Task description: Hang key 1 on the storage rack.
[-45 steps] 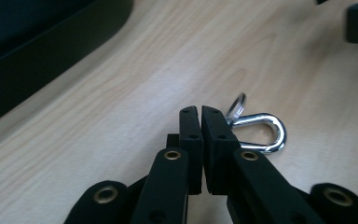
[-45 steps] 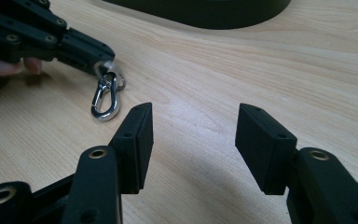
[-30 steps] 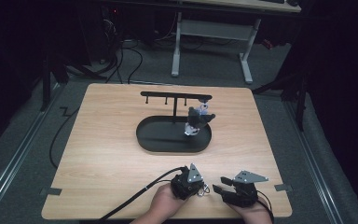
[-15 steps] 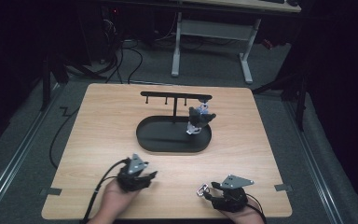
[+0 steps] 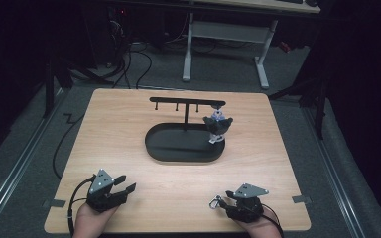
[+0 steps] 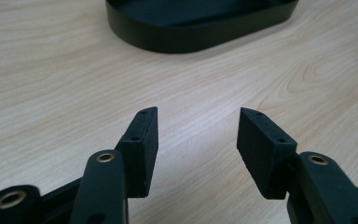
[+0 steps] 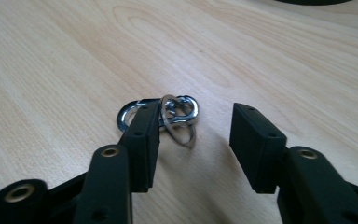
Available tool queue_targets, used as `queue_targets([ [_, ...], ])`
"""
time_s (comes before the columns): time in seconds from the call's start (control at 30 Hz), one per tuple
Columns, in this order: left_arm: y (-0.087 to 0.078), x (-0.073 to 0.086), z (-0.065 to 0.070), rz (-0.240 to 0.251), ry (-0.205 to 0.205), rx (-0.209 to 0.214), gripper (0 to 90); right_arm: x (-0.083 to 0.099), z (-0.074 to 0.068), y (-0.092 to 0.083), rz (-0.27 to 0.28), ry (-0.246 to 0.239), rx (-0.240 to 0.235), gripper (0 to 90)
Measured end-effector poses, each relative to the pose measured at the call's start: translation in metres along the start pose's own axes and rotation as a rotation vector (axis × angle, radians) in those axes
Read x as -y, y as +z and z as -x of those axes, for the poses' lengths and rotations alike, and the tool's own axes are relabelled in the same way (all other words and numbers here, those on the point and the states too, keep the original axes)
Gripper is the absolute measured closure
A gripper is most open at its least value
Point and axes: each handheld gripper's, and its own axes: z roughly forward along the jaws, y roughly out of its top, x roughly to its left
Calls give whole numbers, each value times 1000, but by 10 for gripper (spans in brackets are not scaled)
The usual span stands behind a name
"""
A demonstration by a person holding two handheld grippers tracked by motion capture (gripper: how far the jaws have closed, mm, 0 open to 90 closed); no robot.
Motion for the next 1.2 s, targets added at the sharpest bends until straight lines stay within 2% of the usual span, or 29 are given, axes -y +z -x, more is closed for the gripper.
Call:
queue_targets([
  [0.13,0,0,-6,10,-27,3,493,2,5,-3,4,12,15,600],
  [0.23,1,1,-8,7,-30,2,493,3,7,-4,2,12,11,642],
  [0.33,3,1,-7,-5,-27,6,494,4,6,-1,-4,-14,-7,645],
  [0.4,4,1,-7,-8,-22,7,493,3,5,0,-11,-36,4,626],
  [0.47,4,1,-6,-9,-19,11,493,0,6,-1,-6,-30,-5,620],
  [0.57,5,2,-6,-11,-24,20,493,-4,5,0,-15,-49,-6,621],
  [0.77,9,3,-4,-19,-19,39,493,-16,3,0,-78,-92,-17,621],
  [0.8,10,3,-3,-25,-7,41,493,-19,3,-1,-95,-92,-21,620],
  [1.03,11,3,-2,-21,5,54,493,-37,1,1,-260,-180,-27,608],
  [1.17,10,3,-3,-18,4,59,492,-45,3,1,-319,-203,-17,611],
  [1.2,10,3,-3,-21,5,60,492,-47,4,2,-328,-203,-30,612],
])
